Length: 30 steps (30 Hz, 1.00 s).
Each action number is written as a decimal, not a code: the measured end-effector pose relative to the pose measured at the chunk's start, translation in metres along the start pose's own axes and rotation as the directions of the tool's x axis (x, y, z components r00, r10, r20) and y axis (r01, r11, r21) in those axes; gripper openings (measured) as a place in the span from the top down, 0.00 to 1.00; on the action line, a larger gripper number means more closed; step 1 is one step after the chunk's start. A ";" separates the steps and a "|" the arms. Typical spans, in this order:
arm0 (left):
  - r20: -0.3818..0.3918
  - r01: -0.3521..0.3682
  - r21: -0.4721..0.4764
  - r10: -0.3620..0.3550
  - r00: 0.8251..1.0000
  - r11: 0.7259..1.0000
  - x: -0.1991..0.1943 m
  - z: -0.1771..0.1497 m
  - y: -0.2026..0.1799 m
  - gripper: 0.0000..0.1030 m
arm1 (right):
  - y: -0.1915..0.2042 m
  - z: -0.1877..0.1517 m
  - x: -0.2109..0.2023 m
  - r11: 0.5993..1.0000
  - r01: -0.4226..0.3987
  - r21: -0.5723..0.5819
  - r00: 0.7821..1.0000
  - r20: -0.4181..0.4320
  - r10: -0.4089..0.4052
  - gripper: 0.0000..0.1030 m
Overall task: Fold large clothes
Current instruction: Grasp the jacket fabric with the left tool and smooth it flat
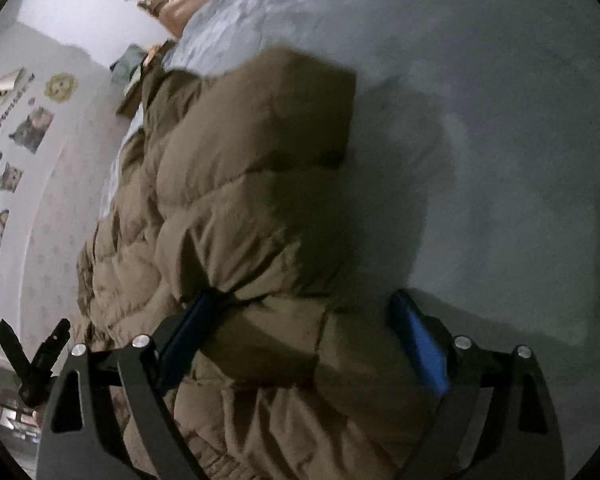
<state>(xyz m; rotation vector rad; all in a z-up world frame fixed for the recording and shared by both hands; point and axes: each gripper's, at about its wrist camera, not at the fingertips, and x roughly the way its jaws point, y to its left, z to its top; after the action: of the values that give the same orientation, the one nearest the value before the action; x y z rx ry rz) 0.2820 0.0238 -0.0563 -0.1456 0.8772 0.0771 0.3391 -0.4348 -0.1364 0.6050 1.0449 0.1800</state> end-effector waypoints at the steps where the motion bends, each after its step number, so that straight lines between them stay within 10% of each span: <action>1: -0.007 0.007 0.001 -0.007 1.000 1.000 -0.001 -0.005 -0.001 0.04 | 0.003 -0.002 0.001 1.000 0.009 -0.021 1.000 0.002 -0.009 0.61; 4: -0.005 -0.019 0.035 0.020 1.000 0.999 0.006 -0.016 -0.018 0.04 | 0.022 0.000 -0.003 0.985 0.121 -0.119 0.992 0.042 -0.117 0.86; 8: 0.003 -0.031 0.032 0.031 1.000 0.999 0.007 -0.018 -0.025 0.03 | 0.031 0.009 -0.011 0.945 0.291 -0.149 0.951 0.150 -0.269 0.92; 11: 0.019 -0.043 -0.007 0.043 0.999 0.999 0.008 -0.010 -0.023 0.03 | 0.051 0.011 -0.027 0.839 0.502 -0.211 0.851 0.296 -0.434 0.93; 15: 0.044 -0.067 -0.006 0.067 0.997 0.998 0.004 -0.011 -0.020 0.03 | 0.073 0.013 -0.047 0.647 0.731 -0.218 0.655 0.491 -0.575 0.92; 20: 0.038 -0.050 0.012 0.050 0.998 0.999 0.004 -0.013 -0.023 0.03 | 0.065 0.024 -0.052 0.520 0.835 -0.178 0.518 0.569 -0.638 0.82; 23: 0.035 -0.071 0.056 0.069 0.997 0.996 0.003 -0.017 -0.021 0.03 | 0.062 0.027 -0.055 0.515 0.845 -0.143 0.495 0.575 -0.652 0.30; 30: -0.026 -0.083 0.240 0.091 0.995 0.967 0.004 -0.049 -0.046 0.03 | 0.054 -0.010 -0.119 0.771 0.614 -0.170 0.734 0.483 -0.478 0.13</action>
<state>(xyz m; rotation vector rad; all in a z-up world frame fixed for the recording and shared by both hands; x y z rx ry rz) 0.2533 -0.0297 -0.0860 0.1176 0.9223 0.0501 0.2785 -0.4359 -0.0202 0.0002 0.7134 -0.3015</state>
